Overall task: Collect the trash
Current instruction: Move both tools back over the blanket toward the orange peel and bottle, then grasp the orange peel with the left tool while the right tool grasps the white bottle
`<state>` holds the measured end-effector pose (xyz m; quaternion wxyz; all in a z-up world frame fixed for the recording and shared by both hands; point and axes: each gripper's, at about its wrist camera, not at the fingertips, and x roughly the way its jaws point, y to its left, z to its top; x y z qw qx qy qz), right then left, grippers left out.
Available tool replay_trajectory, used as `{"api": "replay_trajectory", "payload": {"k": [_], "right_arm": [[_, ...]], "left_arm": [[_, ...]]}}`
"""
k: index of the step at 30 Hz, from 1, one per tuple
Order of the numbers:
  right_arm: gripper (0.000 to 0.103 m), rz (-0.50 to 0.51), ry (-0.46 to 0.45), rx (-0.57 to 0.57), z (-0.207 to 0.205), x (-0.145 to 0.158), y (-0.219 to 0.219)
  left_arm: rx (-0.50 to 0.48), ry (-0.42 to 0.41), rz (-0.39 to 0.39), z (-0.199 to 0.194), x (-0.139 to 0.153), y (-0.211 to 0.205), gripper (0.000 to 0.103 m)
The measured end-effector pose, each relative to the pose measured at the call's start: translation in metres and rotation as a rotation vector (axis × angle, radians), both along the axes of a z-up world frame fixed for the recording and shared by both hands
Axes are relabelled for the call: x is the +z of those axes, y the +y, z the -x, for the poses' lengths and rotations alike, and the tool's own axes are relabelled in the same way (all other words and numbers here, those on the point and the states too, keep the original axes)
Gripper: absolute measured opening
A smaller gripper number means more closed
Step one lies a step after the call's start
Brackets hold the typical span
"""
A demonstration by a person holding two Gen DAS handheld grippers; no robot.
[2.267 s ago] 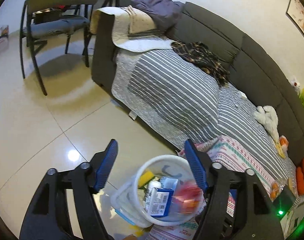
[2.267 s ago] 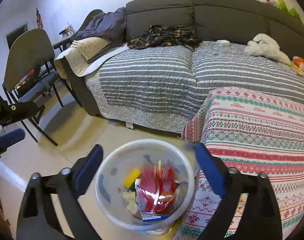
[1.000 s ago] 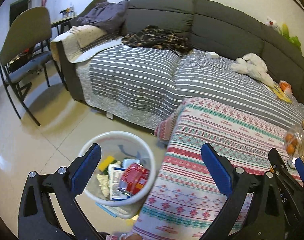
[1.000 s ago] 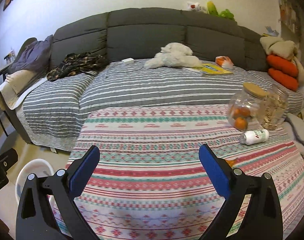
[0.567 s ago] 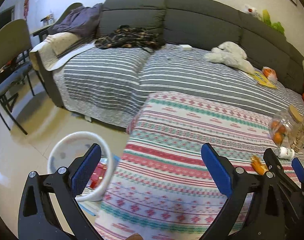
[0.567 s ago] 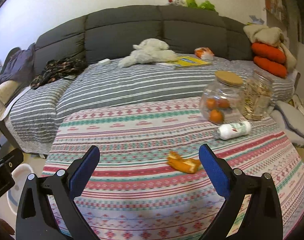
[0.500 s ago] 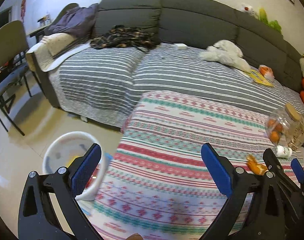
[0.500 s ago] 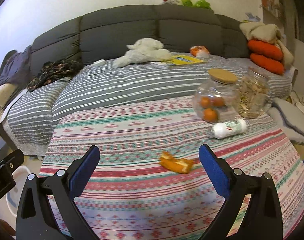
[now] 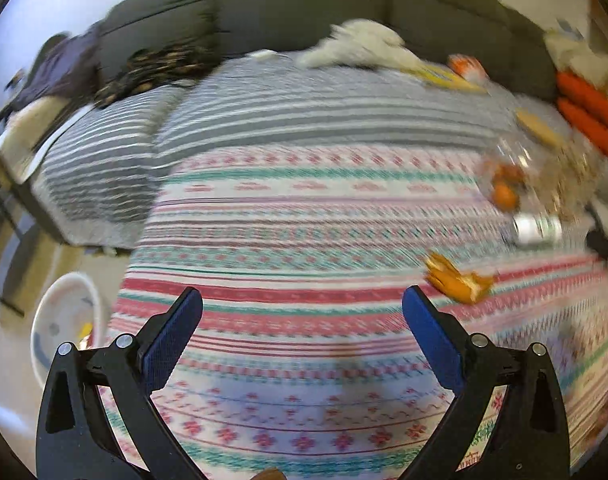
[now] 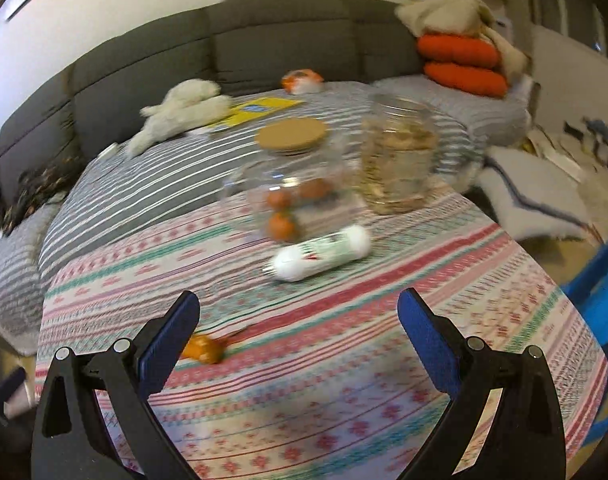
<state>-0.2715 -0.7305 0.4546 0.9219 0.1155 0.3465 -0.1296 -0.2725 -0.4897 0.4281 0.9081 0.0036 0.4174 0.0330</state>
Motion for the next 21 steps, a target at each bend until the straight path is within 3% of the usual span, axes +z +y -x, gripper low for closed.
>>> {"api": "replay_trajectory", "payload": {"k": [3, 8, 11, 14, 17, 19, 21], "right_arm": [[0.096, -0.036, 0.009, -0.037, -0.002, 0.000, -0.022], [0.096, -0.081, 0.014, -0.065, -0.004, 0.001, -0.045], [0.096, -0.082, 0.004, -0.080, -0.005, 0.004, -0.057], [0.096, -0.079, 0.015, -0.100, -0.007, 0.001, -0.070], [0.096, -0.082, 0.040, -0.116, -0.013, -0.006, -0.086], [0.096, -0.067, 0.052, -0.124, -0.018, -0.010, -0.091], [0.096, -0.043, 0.077, -0.120, -0.025, -0.018, -0.095]], "left_arm": [[-0.061, 0.045, -0.033, -0.005, -0.018, -0.027, 0.096], [0.012, 0.127, 0.098, -0.019, -0.040, -0.056, 0.096], [0.040, 0.119, 0.129, -0.029, -0.041, -0.079, 0.096], [0.041, 0.110, 0.106, -0.041, -0.045, -0.106, 0.096], [0.105, 0.104, 0.127, -0.052, -0.049, -0.111, 0.095], [0.157, 0.112, 0.161, -0.059, -0.054, -0.107, 0.088], [0.168, 0.147, 0.179, -0.066, -0.061, -0.104, 0.060]]}}
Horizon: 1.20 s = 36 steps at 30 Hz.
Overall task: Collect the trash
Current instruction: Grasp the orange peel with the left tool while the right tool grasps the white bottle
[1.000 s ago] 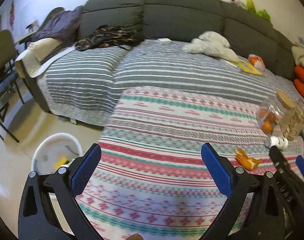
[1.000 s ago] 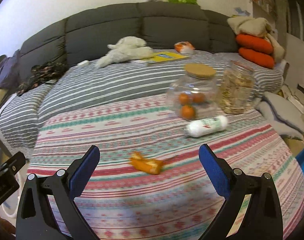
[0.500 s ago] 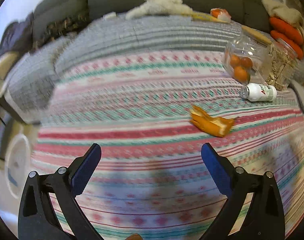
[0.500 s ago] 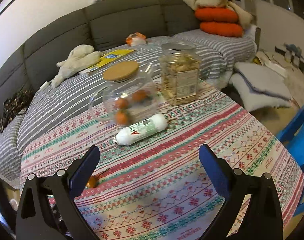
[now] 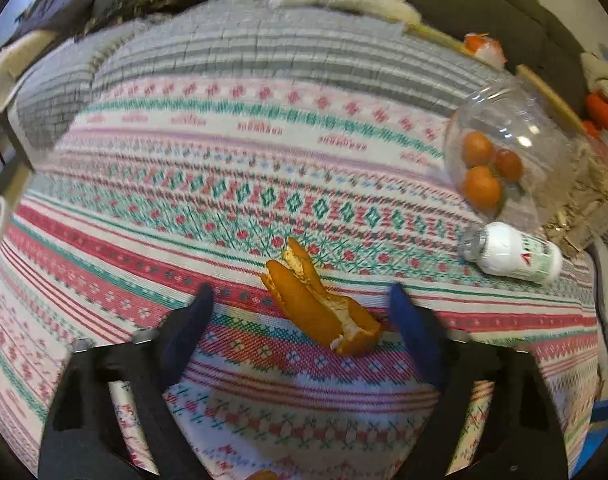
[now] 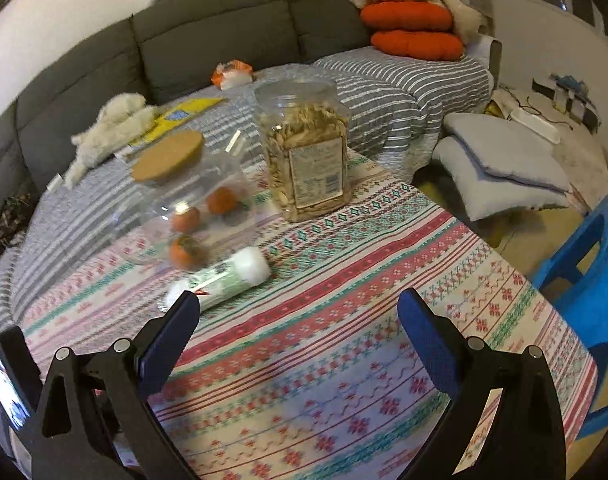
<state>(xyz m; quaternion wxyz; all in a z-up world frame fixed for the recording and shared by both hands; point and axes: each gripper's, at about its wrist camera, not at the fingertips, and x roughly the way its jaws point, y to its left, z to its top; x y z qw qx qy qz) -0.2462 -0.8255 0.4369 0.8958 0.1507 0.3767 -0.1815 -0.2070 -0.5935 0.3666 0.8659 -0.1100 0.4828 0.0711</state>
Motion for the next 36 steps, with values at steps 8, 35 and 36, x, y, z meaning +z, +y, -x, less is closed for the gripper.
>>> {"api": "replay_trajectory", "payload": {"k": [8, 35, 36], "right_arm": [[0.096, 0.121, 0.067, 0.258, -0.039, -0.031, 0.025], [0.045, 0.223, 0.132, 0.675, -0.078, -0.057, 0.070], [0.044, 0.205, 0.126, 0.658, -0.072, -0.053, 0.069]], "left_arm": [[-0.187, -0.044, -0.016, 0.015, 0.000, 0.005, 0.020], [-0.294, -0.066, -0.025, 0.061, 0.028, 0.087, 0.020], [-0.297, -0.074, -0.023, 0.065, 0.034, 0.089, 0.020]]}}
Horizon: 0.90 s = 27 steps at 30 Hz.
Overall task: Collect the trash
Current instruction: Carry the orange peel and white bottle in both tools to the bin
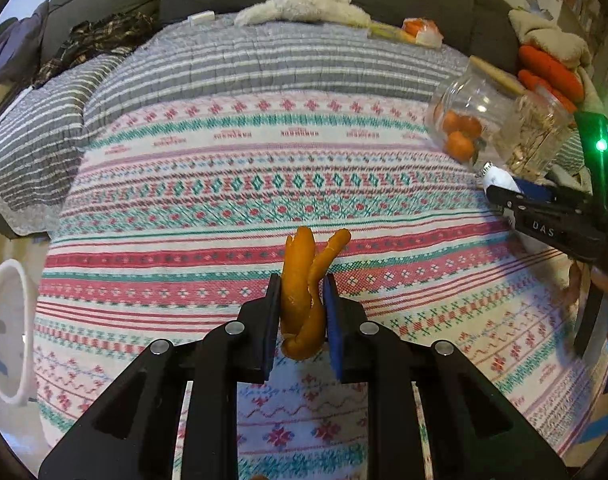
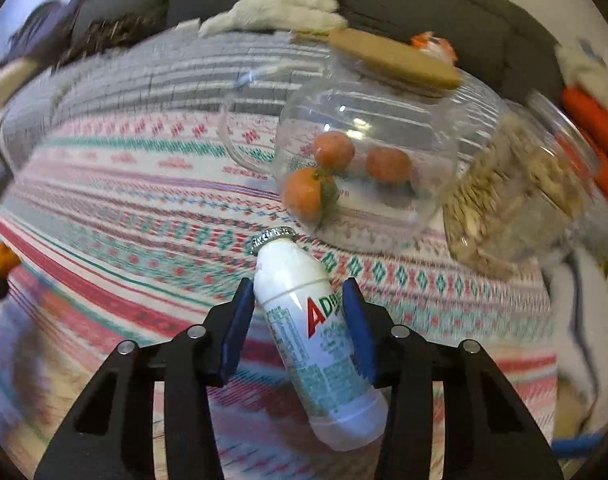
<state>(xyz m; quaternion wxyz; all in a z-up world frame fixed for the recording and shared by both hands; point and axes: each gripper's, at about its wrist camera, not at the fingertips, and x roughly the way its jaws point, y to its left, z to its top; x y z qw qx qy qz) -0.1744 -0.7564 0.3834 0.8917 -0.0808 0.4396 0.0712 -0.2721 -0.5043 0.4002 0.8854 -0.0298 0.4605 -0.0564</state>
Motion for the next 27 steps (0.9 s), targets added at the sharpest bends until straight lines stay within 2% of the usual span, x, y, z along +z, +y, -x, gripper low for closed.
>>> {"api": "replay_trajectory", "payload": {"k": [4, 12, 20, 27], "right_arm": [[0.044, -0.069, -0.013, -0.069, 0.022, 0.022, 0.008], [0.044, -0.203, -0.128, -0.122, 0.075, 0.073, 0.042], [0.044, -0.292, -0.228, -0.128, 0.105, 0.092, 0.079], [0.044, -0.326, -0.250, -0.083, 0.104, 0.097, 0.116]], "left_arm": [[-0.009, -0.027, 0.016, 0.014, 0.014, 0.009, 0.020], [-0.007, -0.081, 0.045, 0.035, 0.040, 0.035, 0.020], [0.010, -0.131, 0.078, 0.044, 0.053, 0.059, 0.020], [0.039, -0.216, 0.053, 0.054, 0.075, 0.082, 0.020]]}}
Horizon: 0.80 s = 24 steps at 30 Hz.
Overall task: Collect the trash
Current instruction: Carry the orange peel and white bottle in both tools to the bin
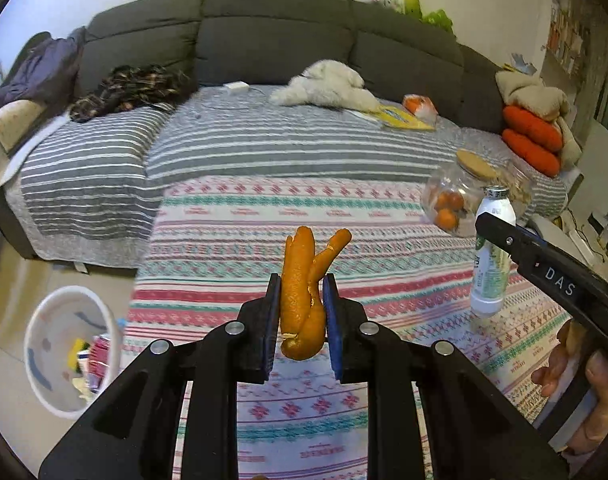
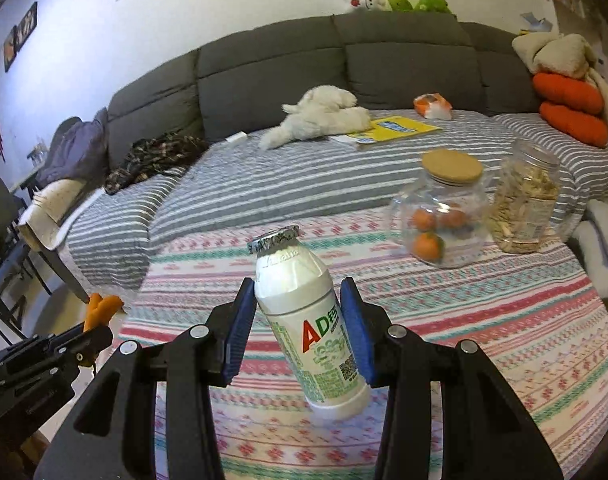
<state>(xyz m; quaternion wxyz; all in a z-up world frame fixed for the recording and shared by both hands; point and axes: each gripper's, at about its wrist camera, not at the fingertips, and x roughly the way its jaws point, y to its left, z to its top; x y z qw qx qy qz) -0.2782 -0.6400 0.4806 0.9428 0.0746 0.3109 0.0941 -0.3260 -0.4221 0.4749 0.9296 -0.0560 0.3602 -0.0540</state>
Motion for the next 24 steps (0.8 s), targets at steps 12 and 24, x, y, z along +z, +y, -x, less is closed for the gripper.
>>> {"api": "replay_trajectory", "payload": {"k": [12, 24], "right_arm": [[0.043, -0.009, -0.014, 0.079, 0.001, 0.002, 0.065], [0.042, -0.007, -0.068, 0.203, 0.013, 0.019, 0.127]], "left_arm": [[0.137, 0.010, 0.027, 0.009, 0.007, 0.074, 0.020], [0.263, 0.031, 0.035, 0.020, 0.008, 0.135, 0.020]]}}
